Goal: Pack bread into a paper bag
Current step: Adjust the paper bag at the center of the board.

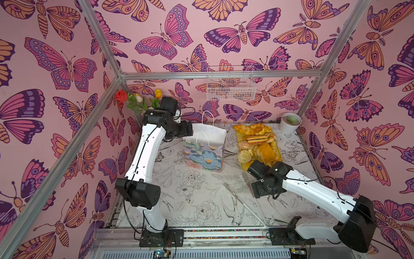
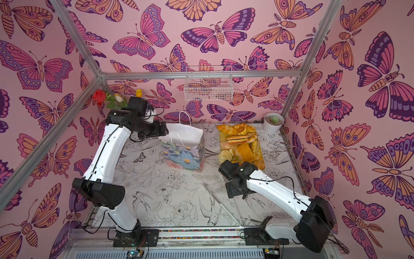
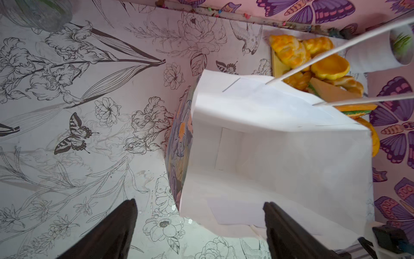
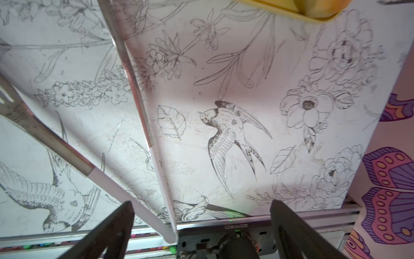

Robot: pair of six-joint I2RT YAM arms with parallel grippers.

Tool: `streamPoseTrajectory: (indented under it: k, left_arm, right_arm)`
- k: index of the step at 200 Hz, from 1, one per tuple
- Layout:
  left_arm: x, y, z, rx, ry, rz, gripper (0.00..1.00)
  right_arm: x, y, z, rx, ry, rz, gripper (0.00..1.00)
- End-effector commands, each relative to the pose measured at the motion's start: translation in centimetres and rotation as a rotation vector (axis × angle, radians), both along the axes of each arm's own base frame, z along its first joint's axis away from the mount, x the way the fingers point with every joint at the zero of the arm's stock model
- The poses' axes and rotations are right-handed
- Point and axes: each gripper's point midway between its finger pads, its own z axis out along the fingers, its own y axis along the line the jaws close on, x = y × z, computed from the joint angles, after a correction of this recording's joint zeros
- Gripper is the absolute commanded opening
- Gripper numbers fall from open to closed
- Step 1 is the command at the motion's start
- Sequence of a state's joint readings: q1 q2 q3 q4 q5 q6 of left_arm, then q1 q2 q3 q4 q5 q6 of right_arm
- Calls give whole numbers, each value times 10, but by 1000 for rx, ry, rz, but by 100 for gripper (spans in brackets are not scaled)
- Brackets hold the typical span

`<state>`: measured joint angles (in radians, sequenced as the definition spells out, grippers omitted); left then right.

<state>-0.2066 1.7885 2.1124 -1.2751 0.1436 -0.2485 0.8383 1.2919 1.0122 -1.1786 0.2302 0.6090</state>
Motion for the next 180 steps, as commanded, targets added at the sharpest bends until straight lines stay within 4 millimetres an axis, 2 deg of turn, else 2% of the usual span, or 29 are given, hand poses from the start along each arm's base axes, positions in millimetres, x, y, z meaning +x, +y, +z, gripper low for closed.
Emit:
streamPoseTrajectory:
  k: [1, 19, 47, 109, 137, 180]
  left_arm:
    - [-4, 5, -4, 61, 16, -21, 91]
    - [-3, 1, -7, 61, 20, -36, 90]
    - [-2, -7, -11, 69, 26, -62, 86]
    - [14, -21, -20, 110, 19, -89, 69]
    - [22, -20, -24, 147, 15, -79, 63]
    - [26, -8, -24, 205, 5, -32, 50]
  right_arm:
    - [-6, 25, -10, 120, 43, -16, 97]
    - [-10, 35, -21, 166, 70, -3, 96]
    - [-16, 36, -37, 170, 109, -10, 94]
    - [-23, 38, -48, 196, 135, 2, 92]
    - [-26, 37, -52, 203, 143, -3, 91]
    - [-30, 34, -58, 193, 157, -10, 91]
